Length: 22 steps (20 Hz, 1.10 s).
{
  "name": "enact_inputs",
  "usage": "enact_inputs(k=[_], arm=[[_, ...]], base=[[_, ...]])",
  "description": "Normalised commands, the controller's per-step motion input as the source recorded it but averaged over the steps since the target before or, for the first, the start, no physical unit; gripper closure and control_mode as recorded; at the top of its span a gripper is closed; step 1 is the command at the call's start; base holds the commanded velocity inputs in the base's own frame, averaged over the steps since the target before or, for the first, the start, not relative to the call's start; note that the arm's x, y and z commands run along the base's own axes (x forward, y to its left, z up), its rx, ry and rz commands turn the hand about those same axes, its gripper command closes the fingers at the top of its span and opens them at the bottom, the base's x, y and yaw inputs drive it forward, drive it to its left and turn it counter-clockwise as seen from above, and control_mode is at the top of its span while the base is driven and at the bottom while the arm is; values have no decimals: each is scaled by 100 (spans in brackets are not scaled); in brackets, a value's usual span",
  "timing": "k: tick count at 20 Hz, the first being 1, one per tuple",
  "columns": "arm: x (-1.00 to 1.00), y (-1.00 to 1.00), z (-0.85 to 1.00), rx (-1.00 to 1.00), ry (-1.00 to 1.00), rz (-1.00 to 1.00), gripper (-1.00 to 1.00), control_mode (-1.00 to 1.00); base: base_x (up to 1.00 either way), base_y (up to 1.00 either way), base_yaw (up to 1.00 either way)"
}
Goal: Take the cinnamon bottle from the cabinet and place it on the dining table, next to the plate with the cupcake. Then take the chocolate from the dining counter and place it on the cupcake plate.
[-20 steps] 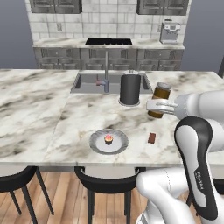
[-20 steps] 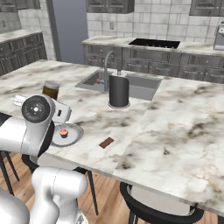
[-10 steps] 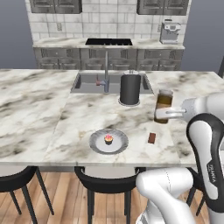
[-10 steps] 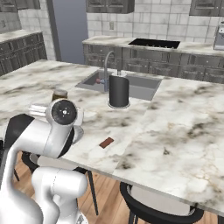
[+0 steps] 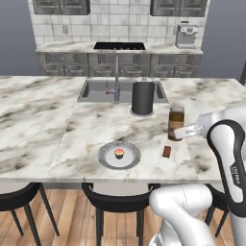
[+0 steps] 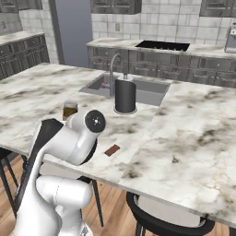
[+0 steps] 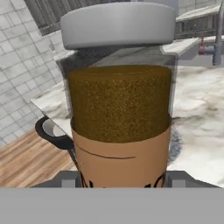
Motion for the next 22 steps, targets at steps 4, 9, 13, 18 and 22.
enact_inputs(k=[4,9,13,18,22], arm=[[26,2,-38,-17,1,24,100,-100],[23,3,-40,-18,-2,13,100,-100],[7,-1,-40,-3,-9,12,100,-100],[18,-12,-21,6,0,17,100,-100],[22,-1,-14,5,0,19,100,-100]], base=[[0,0,0],[0,0,0],[0,0,0],[0,0,0],[0,0,0]])
